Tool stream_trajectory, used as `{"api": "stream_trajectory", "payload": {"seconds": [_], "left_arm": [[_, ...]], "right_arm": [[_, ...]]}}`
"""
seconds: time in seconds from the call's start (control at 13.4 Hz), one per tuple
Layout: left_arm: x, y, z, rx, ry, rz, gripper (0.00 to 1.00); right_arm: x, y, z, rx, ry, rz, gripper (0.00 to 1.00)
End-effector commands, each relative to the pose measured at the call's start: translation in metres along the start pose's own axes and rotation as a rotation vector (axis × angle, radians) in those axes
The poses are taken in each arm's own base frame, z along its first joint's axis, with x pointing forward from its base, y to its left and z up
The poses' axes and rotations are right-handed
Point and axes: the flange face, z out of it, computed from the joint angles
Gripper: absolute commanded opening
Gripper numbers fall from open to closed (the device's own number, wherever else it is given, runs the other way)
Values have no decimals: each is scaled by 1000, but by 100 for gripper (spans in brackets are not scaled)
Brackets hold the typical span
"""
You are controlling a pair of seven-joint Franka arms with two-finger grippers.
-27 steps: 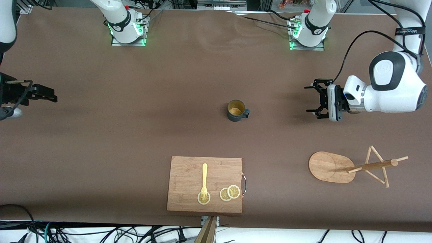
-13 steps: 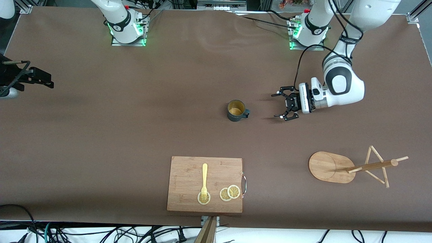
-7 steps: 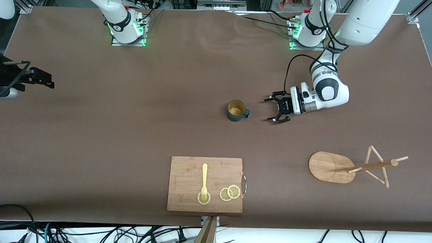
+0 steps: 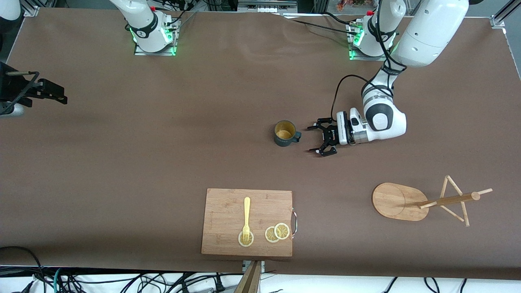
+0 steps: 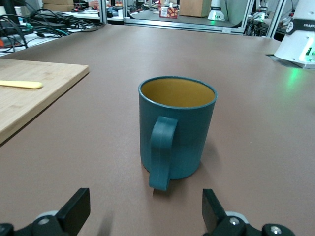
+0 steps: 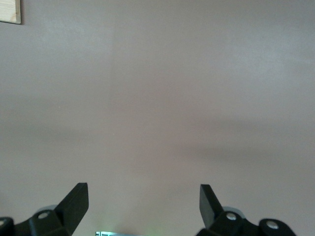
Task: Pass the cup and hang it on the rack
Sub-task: 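Move the left gripper to the mug handle and grasp it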
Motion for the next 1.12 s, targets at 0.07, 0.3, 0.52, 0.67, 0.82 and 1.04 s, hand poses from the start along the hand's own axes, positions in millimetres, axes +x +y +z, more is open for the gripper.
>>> {"api": "stream_trajectory", "payload": {"seconds": [0.07,0.3,0.52,0.67,0.82,1.04], "left_arm": [[7,2,22,1,5,53,100],[10,7,30,-3,-17,59,100],[7,23,38,29,4,49,100],[7,29,41,27,7,49,100],[3,33,42,22,4,41,100],[3,35,42,20,3,59,94]], "right_arm": [[-20,4,-13,-2,20,17,100],[-27,21,-36,-4,70,43,100],[-26,45,-27,27,-2,91,100],[-26,46,-27,25,-2,91,100],[-26,44,-29,25,-1,89,100],[-31,43,-25,38,-48,93,100]]}}
